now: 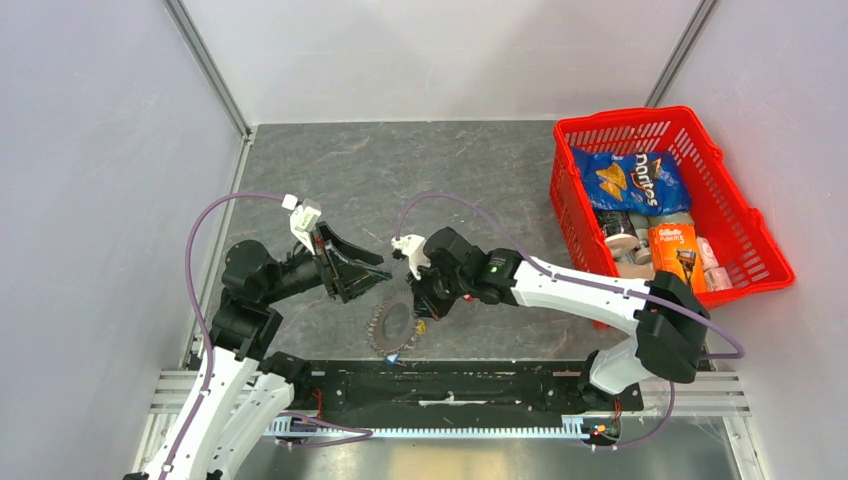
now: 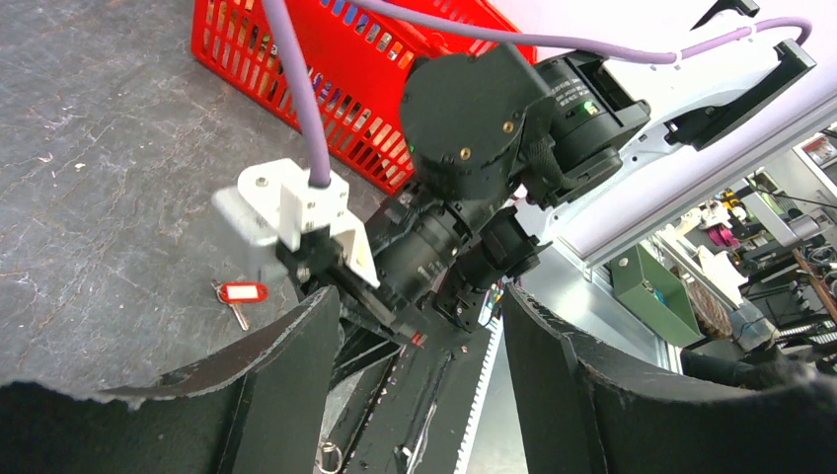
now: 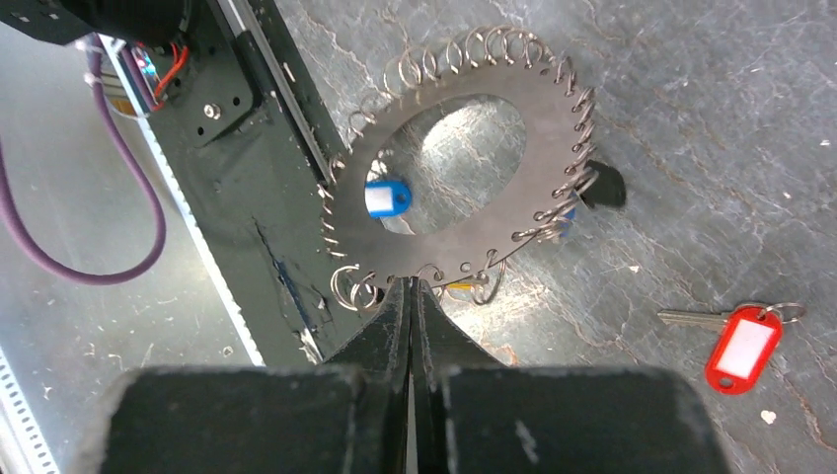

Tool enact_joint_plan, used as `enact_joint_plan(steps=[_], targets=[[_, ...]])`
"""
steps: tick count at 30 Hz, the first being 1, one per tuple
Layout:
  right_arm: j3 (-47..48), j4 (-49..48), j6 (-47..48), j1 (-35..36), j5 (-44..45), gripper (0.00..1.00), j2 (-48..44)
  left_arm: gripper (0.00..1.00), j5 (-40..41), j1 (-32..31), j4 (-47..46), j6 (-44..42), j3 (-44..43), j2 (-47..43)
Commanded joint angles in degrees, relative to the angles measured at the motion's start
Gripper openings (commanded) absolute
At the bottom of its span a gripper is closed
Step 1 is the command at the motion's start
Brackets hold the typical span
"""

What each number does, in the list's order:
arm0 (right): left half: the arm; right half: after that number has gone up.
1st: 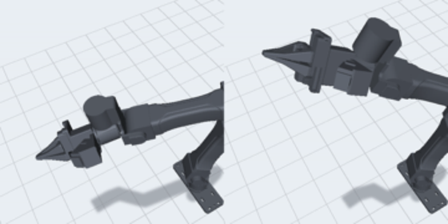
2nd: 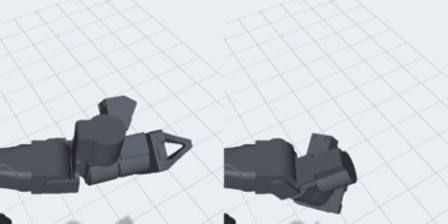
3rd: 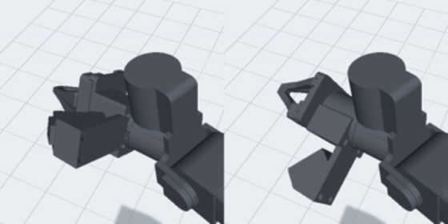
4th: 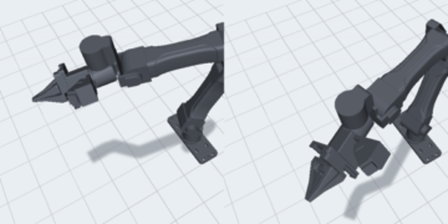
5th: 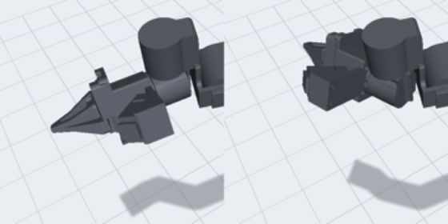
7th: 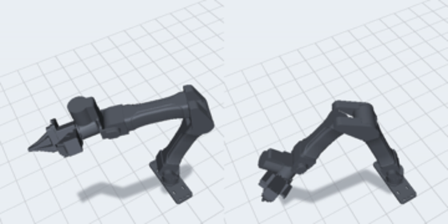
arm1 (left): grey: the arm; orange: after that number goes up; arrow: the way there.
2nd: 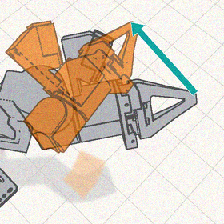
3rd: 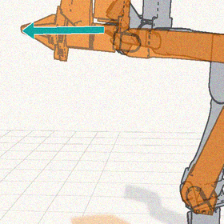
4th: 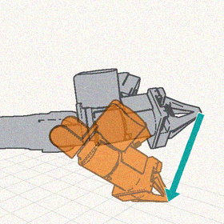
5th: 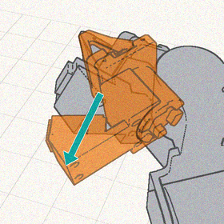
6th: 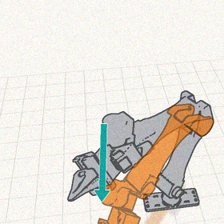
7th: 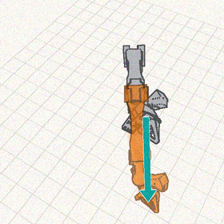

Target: Put the keys on the keyring

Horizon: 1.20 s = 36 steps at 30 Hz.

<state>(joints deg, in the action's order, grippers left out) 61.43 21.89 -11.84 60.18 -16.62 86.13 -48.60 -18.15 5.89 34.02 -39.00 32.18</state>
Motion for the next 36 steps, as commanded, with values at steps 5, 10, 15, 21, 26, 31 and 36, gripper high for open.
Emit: enact_joint_plan(steps=[5,10,15,21,26,31,36], targets=[[2.0,-4.1,-3.1,-4.0,-6.6,0.00,-5.9,0.68,-1.8,-0.4,-2.0,-0.8,-0.3,-1.0],[1.7,-4.8,-3.9,-5.0,-8.0,0.00,-7.6,0.68,-1.9,-0.4,-2.0,-0.8,-0.1,-1.4],[2.0,-5.8,-3.9,-5.9,-10.4,0.00,-9.8,0.68,-2.6,-0.4,-2.7,-0.5,-0.1,-1.4],[3.2,-5.7,-3.4,-7.1,-14.9,0.00,-11.9,0.69,-4.2,-0.4,-5.3,1.1,0.4,-1.6],[4.0,-6.7,-4.9,-8.8,-18.3,0.00,-13.9,0.68,-6.4,-0.4,-10.2,3.9,1.2,-1.8],[5.1,-7.7,-6.9,-9.9,-20.0,0.00,-15.3,0.68,-7.6,-0.4,-14.9,7.7,1.1,-2.7],[5.1,-9.0,-8.7,-10.5,-21.3,0.00,-16.3,0.67,-7.7,-0.4,-17.4,10.4,1.3,-3.8]])
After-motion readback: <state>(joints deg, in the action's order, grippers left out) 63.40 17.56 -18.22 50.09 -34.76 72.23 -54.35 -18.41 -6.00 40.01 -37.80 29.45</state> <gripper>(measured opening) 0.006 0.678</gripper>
